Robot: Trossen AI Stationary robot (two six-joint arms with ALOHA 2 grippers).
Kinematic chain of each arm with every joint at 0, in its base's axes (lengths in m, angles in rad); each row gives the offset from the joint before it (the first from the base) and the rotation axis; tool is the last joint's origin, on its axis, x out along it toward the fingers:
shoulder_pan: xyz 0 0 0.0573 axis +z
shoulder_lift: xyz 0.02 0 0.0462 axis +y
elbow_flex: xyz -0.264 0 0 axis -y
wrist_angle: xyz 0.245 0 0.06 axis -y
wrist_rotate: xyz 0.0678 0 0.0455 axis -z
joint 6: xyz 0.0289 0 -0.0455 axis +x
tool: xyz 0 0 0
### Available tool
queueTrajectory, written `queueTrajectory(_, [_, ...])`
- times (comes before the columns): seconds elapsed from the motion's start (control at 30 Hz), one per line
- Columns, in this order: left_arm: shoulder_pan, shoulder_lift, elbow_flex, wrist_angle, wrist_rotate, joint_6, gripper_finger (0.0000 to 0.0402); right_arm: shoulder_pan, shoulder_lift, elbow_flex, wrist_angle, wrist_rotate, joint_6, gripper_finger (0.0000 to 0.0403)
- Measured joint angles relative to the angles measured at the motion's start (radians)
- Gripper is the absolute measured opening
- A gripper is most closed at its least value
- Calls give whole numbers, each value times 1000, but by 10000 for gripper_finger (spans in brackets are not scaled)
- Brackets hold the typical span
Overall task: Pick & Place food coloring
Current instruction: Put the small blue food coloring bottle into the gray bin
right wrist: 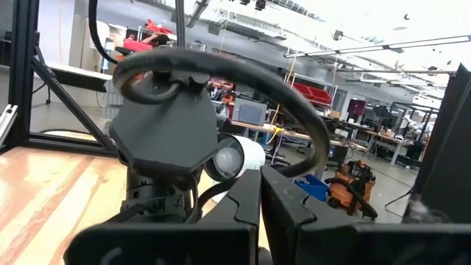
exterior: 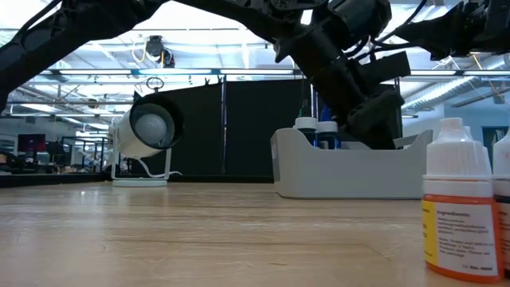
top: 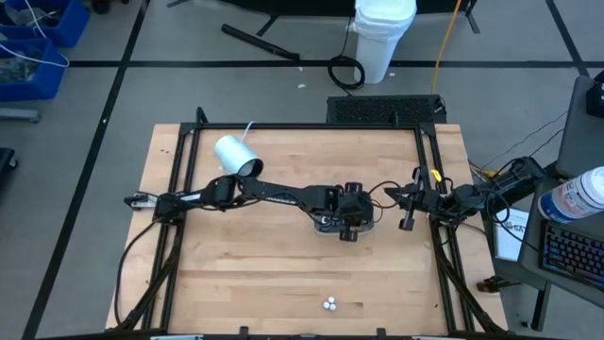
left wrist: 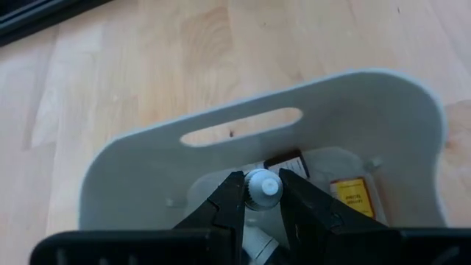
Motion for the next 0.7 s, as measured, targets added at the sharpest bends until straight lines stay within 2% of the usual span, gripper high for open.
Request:
queueTrajectory(0.23, [2, 0, 0, 1, 3, -6, 77, 0, 0, 0, 0, 0, 0, 4])
queueTrajectory(0.43, [9, 0, 0, 1, 85, -60, 77, 0, 0, 0, -3, 0, 4, 4])
queueTrajectory(0.53, [14, 0, 0, 1, 131, -81, 84, 0, 0, 0, -4, 0, 4, 4])
queueTrajectory(0.7, [16, -1, 0, 1, 134, -84, 106, 0, 0, 0, -3, 0, 5, 4])
